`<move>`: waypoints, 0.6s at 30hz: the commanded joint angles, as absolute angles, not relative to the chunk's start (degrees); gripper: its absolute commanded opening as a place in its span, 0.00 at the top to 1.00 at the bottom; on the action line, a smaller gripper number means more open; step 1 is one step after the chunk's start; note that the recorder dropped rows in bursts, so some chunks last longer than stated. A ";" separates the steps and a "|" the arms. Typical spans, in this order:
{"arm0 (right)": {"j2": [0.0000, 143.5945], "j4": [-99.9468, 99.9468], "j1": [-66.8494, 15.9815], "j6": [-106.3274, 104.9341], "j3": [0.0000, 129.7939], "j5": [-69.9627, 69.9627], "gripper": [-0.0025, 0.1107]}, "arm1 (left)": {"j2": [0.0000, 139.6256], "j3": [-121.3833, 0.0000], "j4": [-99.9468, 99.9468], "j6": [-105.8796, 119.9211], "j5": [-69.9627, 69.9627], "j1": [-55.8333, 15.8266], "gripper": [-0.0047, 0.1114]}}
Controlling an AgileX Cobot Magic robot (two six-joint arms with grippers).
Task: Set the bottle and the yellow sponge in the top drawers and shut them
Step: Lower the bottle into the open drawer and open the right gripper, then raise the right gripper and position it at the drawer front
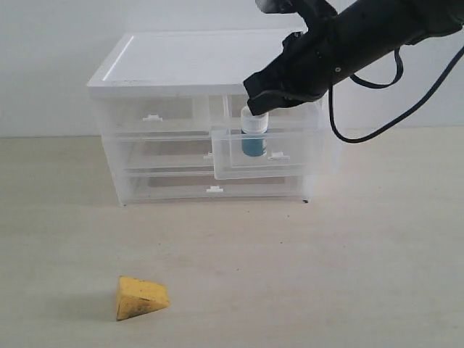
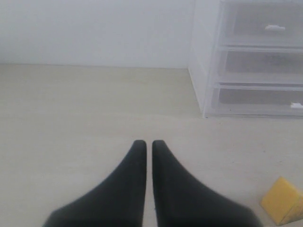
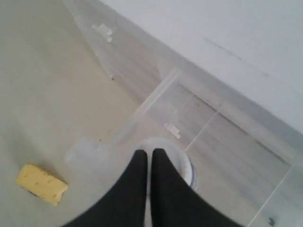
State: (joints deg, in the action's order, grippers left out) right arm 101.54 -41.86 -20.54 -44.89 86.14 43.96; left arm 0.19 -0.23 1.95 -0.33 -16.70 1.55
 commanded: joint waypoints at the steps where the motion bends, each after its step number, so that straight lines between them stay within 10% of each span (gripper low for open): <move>1: 101.63 -37.49 -20.57 -44.35 86.40 42.87 0.98 | 0.00 0.00 2.07 -0.43 -16.68 1.72 0.92; 18: 101.08 -8.40 -20.57 -26.18 86.40 38.96 0.98 | 0.00 0.00 2.07 -0.43 -16.68 1.72 0.92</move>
State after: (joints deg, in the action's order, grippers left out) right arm 101.84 -10.30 -20.63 -27.16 86.58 39.90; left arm 0.19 -0.23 1.95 -0.33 -16.70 1.55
